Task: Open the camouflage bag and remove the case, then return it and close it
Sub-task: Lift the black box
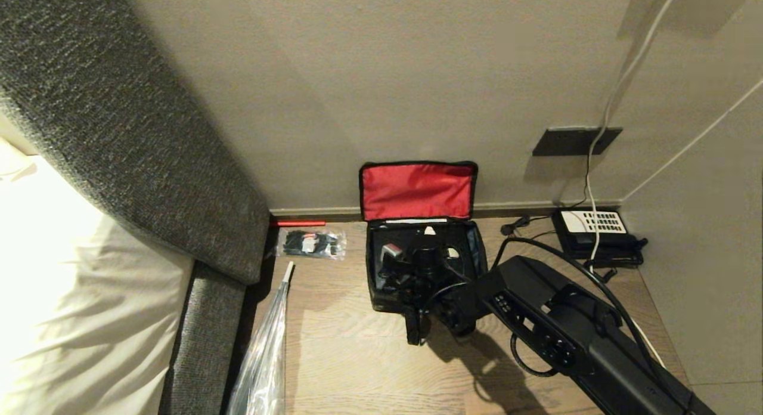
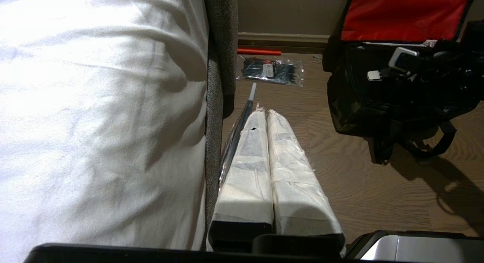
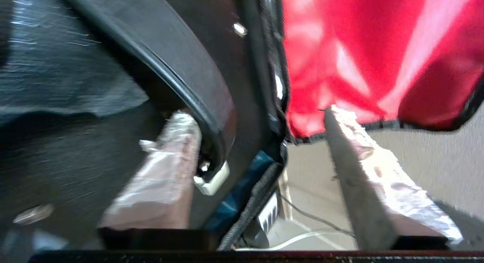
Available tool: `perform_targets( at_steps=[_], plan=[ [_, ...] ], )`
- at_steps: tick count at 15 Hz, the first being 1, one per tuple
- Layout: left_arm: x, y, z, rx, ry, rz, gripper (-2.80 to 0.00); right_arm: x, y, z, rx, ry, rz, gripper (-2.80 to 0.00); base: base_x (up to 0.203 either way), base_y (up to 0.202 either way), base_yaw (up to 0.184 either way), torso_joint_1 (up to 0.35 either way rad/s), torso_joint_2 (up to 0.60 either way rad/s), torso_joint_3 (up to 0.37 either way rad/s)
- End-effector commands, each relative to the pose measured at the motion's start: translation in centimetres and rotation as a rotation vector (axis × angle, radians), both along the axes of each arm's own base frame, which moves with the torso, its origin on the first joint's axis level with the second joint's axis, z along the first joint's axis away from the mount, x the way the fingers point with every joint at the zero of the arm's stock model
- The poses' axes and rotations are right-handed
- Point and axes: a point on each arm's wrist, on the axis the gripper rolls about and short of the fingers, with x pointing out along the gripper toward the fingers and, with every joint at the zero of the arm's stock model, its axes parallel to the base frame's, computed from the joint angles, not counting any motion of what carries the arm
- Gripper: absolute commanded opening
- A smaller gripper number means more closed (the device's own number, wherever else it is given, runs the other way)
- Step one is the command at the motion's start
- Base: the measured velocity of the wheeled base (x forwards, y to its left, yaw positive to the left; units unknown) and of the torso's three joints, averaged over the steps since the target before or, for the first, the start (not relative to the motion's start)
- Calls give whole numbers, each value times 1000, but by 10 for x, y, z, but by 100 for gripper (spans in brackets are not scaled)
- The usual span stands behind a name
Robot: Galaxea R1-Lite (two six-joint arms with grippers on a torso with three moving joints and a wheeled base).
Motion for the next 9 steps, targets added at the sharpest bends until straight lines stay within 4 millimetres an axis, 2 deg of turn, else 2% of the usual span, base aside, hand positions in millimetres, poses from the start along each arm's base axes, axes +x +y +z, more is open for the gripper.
perform_targets(
  at_steps=[1,5,7,9],
  plan=[
    [0,0,0,-1,-3,1,-280,-9,-2,1,-22,31,2,0,0,0,0,0,0,0],
    [0,0,0,-1,-1,2,-280,-24,0,14,-4,49,16,0,0,0,0,0,0,0],
    [0,0,0,-1,-1,2,-280,-30,-2,26,5,48,20,0,0,0,0,0,0,0],
    [0,0,0,-1,-1,2,-280,-34,-3,47,25,27,23,0,0,0,0,0,0,0]
  ],
)
